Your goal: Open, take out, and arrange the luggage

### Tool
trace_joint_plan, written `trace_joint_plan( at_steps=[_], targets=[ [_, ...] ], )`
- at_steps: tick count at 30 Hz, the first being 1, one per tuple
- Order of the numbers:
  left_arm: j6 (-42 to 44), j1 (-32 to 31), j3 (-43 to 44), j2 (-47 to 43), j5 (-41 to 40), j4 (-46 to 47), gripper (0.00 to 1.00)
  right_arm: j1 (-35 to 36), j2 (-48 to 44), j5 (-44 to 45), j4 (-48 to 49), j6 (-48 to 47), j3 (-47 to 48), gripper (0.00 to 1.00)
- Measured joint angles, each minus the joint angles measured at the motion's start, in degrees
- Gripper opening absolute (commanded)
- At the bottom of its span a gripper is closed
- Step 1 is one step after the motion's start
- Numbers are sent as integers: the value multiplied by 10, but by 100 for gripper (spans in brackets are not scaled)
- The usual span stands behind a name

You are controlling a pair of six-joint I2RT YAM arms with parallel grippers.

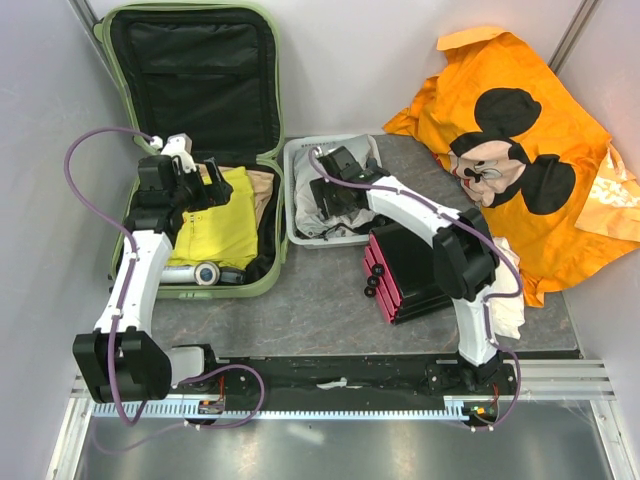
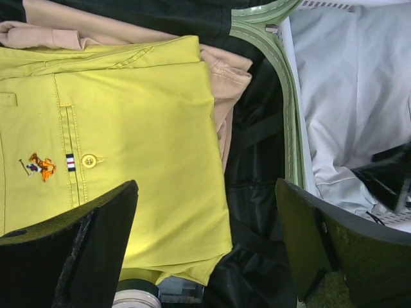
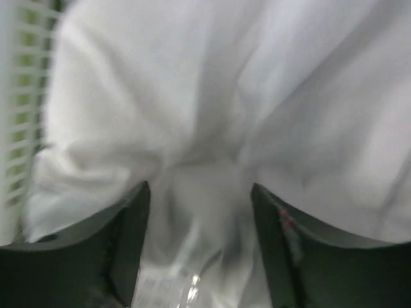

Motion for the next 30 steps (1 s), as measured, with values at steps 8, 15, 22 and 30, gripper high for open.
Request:
trace_joint_plan(
  at_steps=[8,15,22,30],
  targets=[
    [0,1,-10,-13,-2,8,95,-27,-83,-38,-26,-6,91,64],
    [0,1,-12,-24,-20,10,95,-104,-65,-1,-53,-20,95,56],
    [0,1,-13,-25,-20,10,95,-101,33,34,-95,-38,77,52],
    [0,1,-17,-30,-21,10,95,-99,65,23,-91,-40,82,57]
  ],
)
